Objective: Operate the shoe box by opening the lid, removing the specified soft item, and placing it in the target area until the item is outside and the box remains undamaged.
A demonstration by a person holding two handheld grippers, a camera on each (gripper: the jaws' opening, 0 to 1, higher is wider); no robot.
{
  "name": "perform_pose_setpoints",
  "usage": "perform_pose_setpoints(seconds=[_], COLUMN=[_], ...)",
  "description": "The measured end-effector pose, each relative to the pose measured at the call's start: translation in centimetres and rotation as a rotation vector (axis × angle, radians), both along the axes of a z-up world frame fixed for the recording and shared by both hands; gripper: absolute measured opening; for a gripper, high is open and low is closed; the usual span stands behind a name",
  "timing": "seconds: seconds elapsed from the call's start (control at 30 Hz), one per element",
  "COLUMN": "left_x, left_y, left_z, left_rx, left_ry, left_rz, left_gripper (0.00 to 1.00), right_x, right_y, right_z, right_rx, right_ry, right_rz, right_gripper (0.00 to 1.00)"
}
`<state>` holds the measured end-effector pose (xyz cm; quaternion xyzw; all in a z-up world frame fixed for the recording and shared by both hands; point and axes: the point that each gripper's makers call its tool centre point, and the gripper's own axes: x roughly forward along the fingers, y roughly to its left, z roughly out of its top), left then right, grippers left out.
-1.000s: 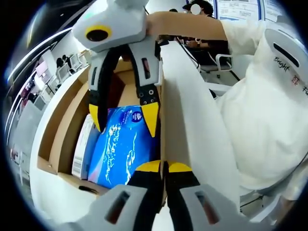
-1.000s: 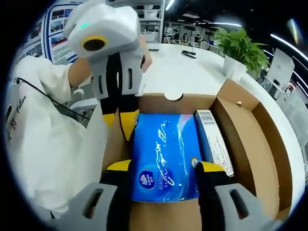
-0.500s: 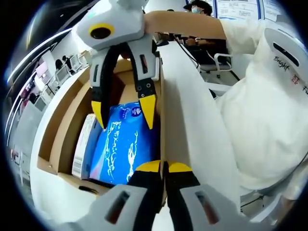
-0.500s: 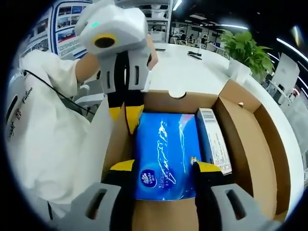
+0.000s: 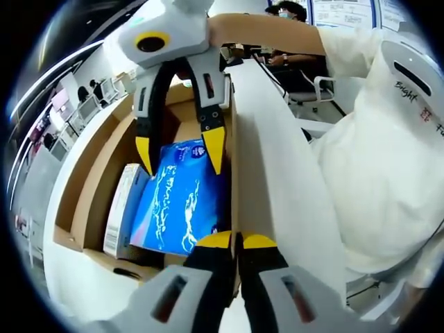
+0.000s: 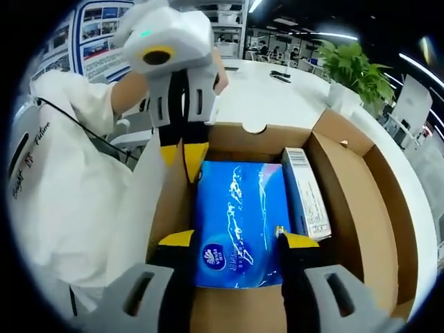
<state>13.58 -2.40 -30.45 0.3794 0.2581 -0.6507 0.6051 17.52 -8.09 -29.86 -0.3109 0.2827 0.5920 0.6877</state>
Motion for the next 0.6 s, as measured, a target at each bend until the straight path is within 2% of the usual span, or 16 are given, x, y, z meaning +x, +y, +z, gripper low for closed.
perform_pose_setpoints(seconds=[0.3, 0.6], left_x=[0.0, 0.1], left_y=[0.0, 0.0], left_z=[0.0, 0.0], left_rx=[-0.001, 0.0], left_ry=[0.0, -0.001], left_rz=[0.001, 0.004], left_gripper=[0.01, 0.01], right_x=[-0.1, -0.3], right_y=[-0.3, -2.4], right_z=[0.1, 0.0], right_rx=[0.011, -0.012], right_ry=[-0.001, 0.0], right_rz=[0.001, 0.029], right_gripper=[0.48, 0.48])
